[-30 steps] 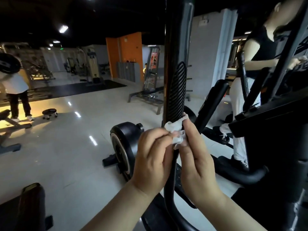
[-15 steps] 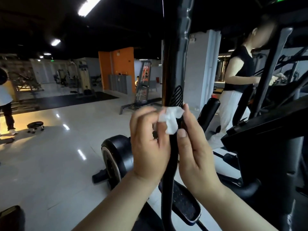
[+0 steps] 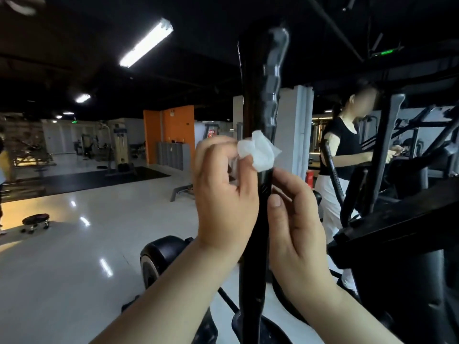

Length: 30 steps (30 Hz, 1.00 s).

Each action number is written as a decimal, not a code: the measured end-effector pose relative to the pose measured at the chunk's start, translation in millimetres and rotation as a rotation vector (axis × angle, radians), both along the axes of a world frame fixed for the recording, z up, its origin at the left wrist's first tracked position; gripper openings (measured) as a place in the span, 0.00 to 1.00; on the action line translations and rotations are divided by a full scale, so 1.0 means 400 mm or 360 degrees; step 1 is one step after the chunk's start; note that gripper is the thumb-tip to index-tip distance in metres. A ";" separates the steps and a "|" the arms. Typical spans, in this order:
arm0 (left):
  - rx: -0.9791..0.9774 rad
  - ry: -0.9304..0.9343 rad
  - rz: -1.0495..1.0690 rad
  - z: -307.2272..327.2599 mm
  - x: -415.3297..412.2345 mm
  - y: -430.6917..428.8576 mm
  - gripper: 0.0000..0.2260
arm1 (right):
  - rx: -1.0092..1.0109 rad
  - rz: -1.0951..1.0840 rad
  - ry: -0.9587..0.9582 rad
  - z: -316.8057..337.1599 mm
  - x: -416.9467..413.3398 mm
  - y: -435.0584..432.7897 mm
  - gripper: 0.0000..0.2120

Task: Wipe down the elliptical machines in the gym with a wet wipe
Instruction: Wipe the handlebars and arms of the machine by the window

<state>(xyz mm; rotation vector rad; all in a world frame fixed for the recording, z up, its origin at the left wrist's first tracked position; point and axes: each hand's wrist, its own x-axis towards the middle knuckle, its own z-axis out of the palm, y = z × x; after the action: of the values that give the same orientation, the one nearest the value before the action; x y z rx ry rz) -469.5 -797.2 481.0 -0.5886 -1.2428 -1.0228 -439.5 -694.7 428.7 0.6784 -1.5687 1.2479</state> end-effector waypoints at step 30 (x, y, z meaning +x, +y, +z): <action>0.0011 0.0388 -0.0093 0.311 -0.028 -0.025 0.04 | 0.0070 -0.0377 0.0281 0.296 -0.005 -0.033 0.21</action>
<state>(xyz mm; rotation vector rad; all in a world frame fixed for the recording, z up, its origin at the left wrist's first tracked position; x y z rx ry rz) -480.7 -807.2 605.2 -0.7251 -1.0120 -0.9721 -441.4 -707.7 547.1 0.5941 -1.4857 0.9556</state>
